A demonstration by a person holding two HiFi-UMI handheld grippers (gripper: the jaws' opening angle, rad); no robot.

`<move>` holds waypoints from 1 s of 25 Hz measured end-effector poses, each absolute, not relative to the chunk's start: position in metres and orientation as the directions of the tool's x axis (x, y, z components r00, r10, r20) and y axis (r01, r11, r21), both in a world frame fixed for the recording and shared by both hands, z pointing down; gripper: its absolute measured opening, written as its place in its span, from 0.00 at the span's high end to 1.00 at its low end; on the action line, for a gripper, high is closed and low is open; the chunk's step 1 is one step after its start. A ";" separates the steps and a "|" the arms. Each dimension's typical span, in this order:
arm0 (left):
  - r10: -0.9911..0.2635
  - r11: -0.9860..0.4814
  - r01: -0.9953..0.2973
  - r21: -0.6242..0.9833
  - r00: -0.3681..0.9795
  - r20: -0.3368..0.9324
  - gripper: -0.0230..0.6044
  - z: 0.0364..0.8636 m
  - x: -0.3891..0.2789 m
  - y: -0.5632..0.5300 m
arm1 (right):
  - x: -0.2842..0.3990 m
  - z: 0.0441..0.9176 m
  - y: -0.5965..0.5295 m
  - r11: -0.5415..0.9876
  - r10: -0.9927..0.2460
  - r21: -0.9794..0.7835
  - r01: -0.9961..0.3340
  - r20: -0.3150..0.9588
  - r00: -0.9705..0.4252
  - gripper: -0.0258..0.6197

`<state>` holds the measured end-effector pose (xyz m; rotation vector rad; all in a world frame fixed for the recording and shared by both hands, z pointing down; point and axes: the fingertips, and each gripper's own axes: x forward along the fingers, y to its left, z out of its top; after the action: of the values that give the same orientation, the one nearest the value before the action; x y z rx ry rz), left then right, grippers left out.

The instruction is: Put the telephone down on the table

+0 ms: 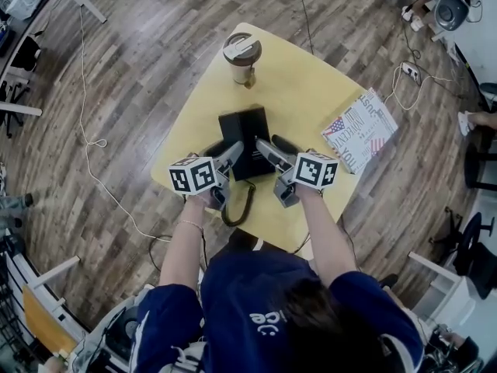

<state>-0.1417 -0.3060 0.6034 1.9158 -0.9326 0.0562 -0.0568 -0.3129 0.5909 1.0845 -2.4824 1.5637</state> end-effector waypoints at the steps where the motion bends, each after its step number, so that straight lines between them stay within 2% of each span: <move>1: -0.586 -0.248 -0.660 0.709 0.685 0.433 0.67 0.601 -0.143 -0.307 | -0.055 0.586 -0.314 0.272 -0.558 -0.773 -0.573 0.358 -0.749 0.47; 5: -0.607 -0.288 -0.733 0.616 0.638 0.474 0.64 0.587 -0.145 -0.298 | -0.057 0.561 -0.307 0.329 -0.580 -0.739 -0.588 0.334 -0.743 0.44; 10: -0.677 -0.323 -0.775 0.543 0.590 0.440 0.64 0.554 -0.153 -0.282 | -0.053 0.534 -0.288 0.402 -0.612 -0.647 -0.648 0.337 -0.716 0.43; 17: -0.744 -0.403 -0.849 0.341 0.521 0.418 0.64 0.520 -0.157 -0.241 | -0.049 0.506 -0.251 0.459 -0.659 -0.531 -0.712 0.334 -0.674 0.43; 25: -0.781 -0.433 -0.869 0.238 0.494 0.382 0.64 0.494 -0.146 -0.195 | -0.042 0.500 -0.204 0.449 -0.699 -0.464 -0.764 0.350 -0.623 0.43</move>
<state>-0.1457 -0.1953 0.4943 2.3413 -1.3701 0.3005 -0.0419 -0.2036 0.4995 1.3086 -2.5807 0.9126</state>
